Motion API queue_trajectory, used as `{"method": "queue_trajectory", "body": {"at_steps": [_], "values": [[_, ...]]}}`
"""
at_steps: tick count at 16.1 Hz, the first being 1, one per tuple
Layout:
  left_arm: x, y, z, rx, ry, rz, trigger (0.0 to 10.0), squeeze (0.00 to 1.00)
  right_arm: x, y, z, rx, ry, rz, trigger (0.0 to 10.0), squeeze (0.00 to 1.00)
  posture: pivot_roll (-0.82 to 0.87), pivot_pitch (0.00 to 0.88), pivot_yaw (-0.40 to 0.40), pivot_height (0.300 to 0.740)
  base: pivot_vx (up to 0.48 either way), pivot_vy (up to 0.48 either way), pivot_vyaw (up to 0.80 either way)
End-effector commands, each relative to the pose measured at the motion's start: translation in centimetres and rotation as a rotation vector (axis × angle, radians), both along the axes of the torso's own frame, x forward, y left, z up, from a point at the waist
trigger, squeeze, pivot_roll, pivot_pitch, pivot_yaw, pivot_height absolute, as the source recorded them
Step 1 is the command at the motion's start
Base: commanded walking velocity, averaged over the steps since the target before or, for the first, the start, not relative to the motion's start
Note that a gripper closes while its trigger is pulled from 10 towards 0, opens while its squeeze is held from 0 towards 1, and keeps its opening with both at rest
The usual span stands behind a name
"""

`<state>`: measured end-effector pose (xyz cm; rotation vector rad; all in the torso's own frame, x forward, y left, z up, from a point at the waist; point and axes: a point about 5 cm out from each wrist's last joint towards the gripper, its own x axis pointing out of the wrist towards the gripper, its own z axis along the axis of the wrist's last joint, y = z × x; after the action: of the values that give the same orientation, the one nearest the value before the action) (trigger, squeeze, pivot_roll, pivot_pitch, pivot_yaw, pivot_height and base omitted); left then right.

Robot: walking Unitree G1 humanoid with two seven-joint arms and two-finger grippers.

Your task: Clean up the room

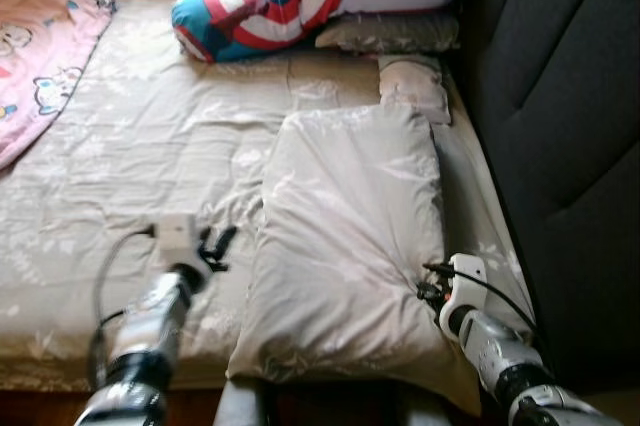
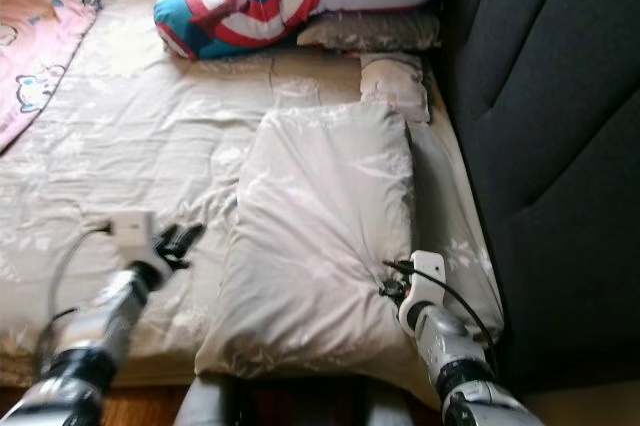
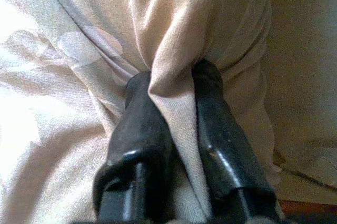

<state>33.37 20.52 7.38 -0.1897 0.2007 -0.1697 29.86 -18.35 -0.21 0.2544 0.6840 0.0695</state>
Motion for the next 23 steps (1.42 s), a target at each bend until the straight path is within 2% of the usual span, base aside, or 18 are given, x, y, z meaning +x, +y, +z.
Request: {"method": "queue_trajectory", "body": {"at_steps": [1, 4, 6, 7, 15, 19, 21, 22, 23], "values": [[-0.4, -0.1, -1.1, -0.041, 0.051, 0.003, 10.0, 0.00, -2.9, -0.1, -2.7, 0.003, 0.153, -0.001, 0.0, 0.00, -0.05, 0.213, -0.017, 0.646, 0.000, 0.000, 0.00], [-0.4, -1.8, -2.4, -0.078, 0.105, -0.034, 10.0, 0.00, -3.2, -0.4, -2.8, 0.007, 0.147, 0.004, 0.0, 0.00, -0.07, 0.230, -0.028, 0.646, 0.000, 0.000, 0.00], [-0.9, -2.5, -3.4, -0.088, 0.141, -0.047, 10.0, 0.00, -3.5, -0.5, -3.0, 0.010, 0.147, 0.010, 0.0, 0.00, -0.08, 0.234, -0.033, 0.646, 0.000, 0.000, 0.00], [-1.2, -2.6, -3.8, -0.090, 0.157, -0.052, 10.0, 1.00, -3.6, -0.5, -3.1, 0.013, 0.148, 0.013, 0.0, 0.00, -0.09, 0.235, -0.036, 0.646, 0.000, 0.000, 0.00], [-1.6, -2.5, -4.5, -0.106, 0.175, -0.066, 10.0, 1.00, -4.4, -1.1, -3.3, 0.013, 0.142, 0.017, 0.0, 0.00, -0.11, 0.225, -0.046, 0.646, 0.000, 0.000, 0.00], [-1.7, -2.7, -4.6, -0.115, 0.183, -0.071, 10.0, 1.00, -4.5, -1.3, -3.2, 0.015, 0.133, 0.020, 0.0, 0.00, -0.11, 0.239, -0.051, 0.646, 0.000, 0.000, 0.00], [-1.5, -2.7, -4.5, -0.117, 0.195, -0.056, 10.0, 1.00, -4.5, -1.3, -3.2, 0.014, 0.130, 0.027, 0.0, 0.00, -0.12, 0.277, -0.060, 0.646, 0.000, 0.000, 0.00], [-1.5, -2.6, -4.6, -0.129, 0.202, -0.044, 10.0, 0.96, -4.5, -1.3, -3.1, 0.014, 0.129, 0.029, 0.0, 0.00, -0.12, 0.277, -0.060, 0.646, 0.000, 0.000, 0.00], [-1.5, -2.4, -4.7, -0.146, 0.220, -0.024, 10.0, 0.00, -4.3, -1.3, -2.9, 0.015, 0.122, 0.034, 0.0, 0.00, -0.12, 0.291, -0.067, 0.646, 0.000, 0.000, 0.00]]}}
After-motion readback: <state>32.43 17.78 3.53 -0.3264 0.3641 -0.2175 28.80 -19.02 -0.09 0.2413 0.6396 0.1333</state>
